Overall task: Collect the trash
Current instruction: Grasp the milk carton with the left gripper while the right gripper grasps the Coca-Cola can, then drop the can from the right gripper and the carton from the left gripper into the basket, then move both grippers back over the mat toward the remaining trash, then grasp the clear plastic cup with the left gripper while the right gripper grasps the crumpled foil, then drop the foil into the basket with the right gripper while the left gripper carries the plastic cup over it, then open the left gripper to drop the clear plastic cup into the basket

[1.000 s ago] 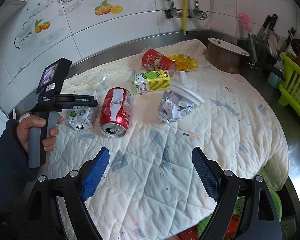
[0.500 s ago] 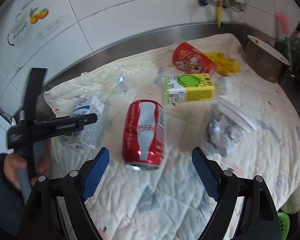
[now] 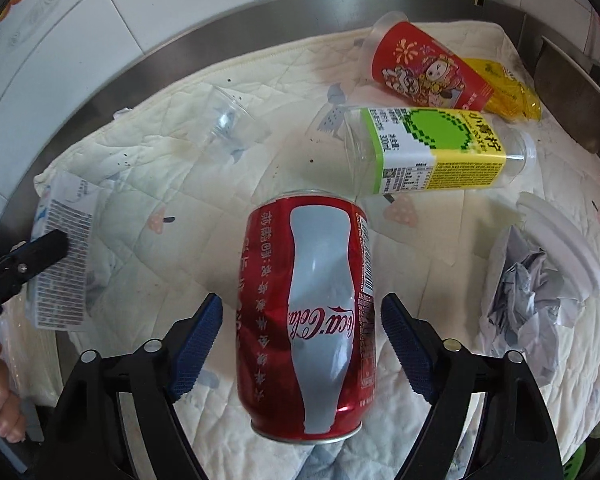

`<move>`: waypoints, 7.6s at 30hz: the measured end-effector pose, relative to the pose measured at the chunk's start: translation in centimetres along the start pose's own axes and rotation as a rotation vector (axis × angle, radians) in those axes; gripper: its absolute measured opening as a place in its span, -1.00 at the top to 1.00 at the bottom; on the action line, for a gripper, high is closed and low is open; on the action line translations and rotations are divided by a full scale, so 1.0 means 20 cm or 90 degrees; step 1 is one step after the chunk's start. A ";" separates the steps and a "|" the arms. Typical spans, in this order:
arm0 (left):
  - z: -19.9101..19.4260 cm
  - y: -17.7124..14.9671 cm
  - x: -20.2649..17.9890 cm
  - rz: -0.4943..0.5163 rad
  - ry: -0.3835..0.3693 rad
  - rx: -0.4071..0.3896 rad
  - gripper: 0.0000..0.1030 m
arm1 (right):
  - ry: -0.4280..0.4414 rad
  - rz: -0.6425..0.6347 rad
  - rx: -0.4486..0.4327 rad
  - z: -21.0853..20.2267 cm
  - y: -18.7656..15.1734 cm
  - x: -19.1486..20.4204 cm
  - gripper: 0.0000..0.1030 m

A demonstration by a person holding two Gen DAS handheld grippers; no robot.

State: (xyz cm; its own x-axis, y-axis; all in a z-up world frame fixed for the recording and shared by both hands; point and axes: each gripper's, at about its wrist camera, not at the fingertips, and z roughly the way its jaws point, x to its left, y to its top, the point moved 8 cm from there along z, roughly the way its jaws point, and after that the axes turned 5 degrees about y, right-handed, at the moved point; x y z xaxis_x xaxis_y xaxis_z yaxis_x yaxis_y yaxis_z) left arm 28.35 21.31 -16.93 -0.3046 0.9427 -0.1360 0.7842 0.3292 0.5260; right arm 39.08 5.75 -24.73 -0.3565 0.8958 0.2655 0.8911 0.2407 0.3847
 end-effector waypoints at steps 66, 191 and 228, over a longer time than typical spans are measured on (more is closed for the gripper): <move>-0.41 -1.50 -2.29 0.528 -0.378 0.180 -0.36 | -0.263 0.463 -0.287 -1.66 -2.12 -1.14 -0.58; -0.27 -0.32 -1.14 0.352 -0.245 -0.091 -0.05 | -0.135 0.366 -0.224 -1.04 -1.33 -0.98 0.12; -0.54 -1.50 -2.19 0.596 -0.417 0.054 -0.38 | -0.216 0.494 -0.346 -1.67 -2.08 -1.13 -0.56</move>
State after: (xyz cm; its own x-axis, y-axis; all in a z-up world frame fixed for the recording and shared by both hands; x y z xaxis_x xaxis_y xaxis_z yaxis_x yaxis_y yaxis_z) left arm 12.33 -30.51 -17.66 0.7380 0.6589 -0.1453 0.5968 -0.5370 0.5963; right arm 0.62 -36.96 -17.18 0.4418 0.8123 0.3807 0.5641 -0.5816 0.5862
